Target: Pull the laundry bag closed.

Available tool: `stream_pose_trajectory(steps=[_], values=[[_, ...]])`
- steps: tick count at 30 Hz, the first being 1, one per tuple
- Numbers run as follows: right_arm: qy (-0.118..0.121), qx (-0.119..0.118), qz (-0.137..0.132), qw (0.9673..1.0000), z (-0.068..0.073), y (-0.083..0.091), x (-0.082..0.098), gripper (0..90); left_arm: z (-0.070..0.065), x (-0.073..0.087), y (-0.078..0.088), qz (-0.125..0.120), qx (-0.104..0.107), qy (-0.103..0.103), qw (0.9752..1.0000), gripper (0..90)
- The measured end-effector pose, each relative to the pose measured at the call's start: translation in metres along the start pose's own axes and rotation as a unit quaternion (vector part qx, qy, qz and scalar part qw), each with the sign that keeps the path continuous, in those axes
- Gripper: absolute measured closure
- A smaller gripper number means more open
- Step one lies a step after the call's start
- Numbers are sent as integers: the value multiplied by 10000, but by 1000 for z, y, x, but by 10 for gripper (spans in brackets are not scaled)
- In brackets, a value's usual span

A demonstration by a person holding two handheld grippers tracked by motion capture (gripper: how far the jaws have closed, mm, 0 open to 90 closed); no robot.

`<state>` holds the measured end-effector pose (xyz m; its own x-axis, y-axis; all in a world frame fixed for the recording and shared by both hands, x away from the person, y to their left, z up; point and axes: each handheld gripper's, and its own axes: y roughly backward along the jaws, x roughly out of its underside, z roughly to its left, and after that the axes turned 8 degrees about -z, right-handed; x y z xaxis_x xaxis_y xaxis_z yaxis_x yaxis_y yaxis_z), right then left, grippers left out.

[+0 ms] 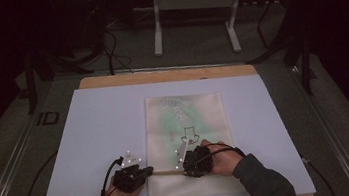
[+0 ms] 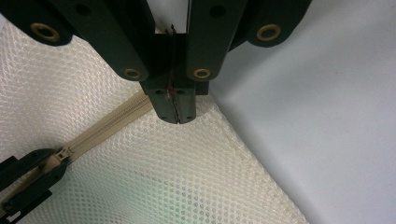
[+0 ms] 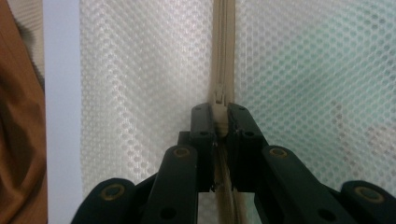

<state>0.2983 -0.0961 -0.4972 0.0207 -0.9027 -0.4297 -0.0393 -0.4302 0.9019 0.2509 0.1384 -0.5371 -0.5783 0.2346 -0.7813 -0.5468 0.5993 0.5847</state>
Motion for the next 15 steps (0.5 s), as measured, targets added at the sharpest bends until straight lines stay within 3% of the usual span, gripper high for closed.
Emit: stream_pose_trajectory(steps=[15], values=[[24, 29, 111, 9999, 0, 6, 10, 823, 0, 0, 0, -2, 6, 24, 10000, 894]])
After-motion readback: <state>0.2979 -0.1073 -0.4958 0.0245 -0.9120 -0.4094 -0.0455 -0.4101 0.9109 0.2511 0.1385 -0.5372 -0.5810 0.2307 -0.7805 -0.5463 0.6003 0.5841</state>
